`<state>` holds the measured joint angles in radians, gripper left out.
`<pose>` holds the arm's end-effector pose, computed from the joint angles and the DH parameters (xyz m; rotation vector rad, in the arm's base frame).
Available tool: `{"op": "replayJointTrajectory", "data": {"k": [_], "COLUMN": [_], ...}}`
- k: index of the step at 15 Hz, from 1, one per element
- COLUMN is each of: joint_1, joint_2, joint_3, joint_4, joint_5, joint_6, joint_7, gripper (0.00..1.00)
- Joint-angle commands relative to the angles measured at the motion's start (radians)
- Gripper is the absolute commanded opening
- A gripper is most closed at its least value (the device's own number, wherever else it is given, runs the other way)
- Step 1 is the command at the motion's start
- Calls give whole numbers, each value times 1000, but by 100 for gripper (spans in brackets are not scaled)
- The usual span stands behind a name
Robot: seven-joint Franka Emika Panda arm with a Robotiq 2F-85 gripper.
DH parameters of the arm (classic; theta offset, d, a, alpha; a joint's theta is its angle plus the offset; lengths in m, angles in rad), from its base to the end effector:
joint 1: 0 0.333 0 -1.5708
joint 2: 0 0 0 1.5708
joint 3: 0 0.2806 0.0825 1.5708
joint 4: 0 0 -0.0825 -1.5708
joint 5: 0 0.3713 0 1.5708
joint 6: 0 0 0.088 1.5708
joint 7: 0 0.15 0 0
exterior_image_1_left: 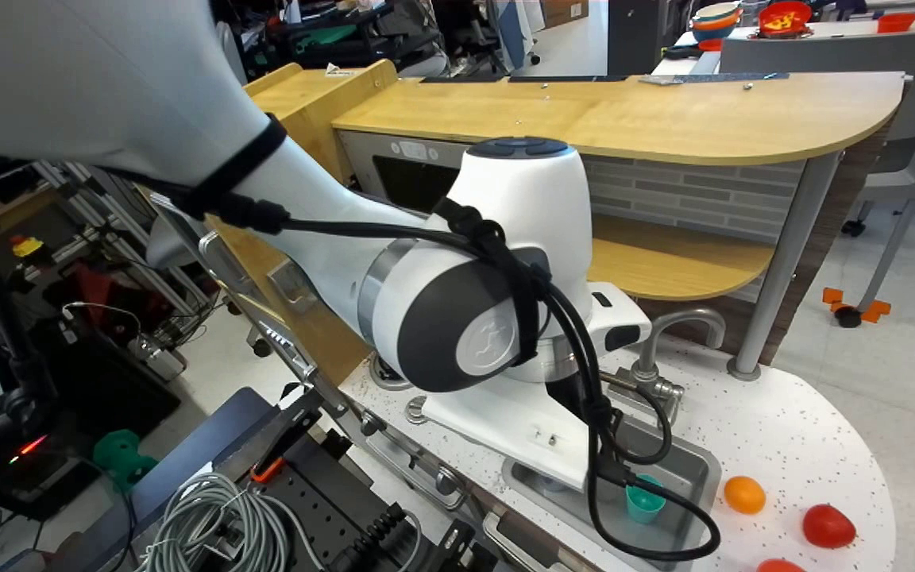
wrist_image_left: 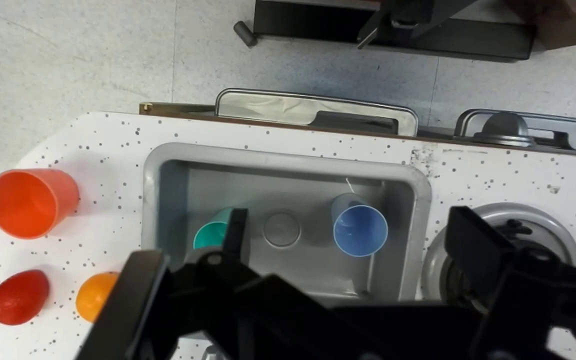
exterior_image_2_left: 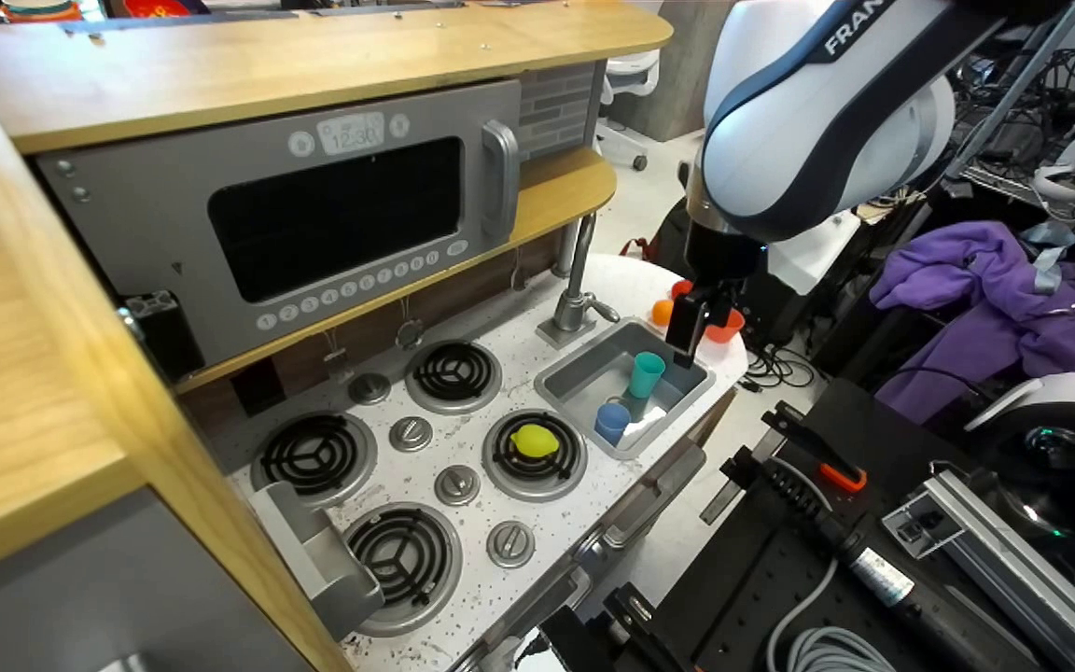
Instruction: Remove the blue cup from the sink and stack it on the orange cup.
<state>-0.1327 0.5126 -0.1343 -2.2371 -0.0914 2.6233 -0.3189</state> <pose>0.4773 -0.1396 0.0680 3.0582 0.2255 -0.2302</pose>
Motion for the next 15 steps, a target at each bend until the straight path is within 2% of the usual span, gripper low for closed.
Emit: {"op": "replayJointTrajectory", "data": {"k": [1,15], "joint_1": [-15,6], "joint_2": [104,336], "joint_3": [13,19], "joint_4": [91,275], "joint_5": [-25,-54], "joint_6": [14,25], "joint_7": [37,103], "gripper": [100,100]}}
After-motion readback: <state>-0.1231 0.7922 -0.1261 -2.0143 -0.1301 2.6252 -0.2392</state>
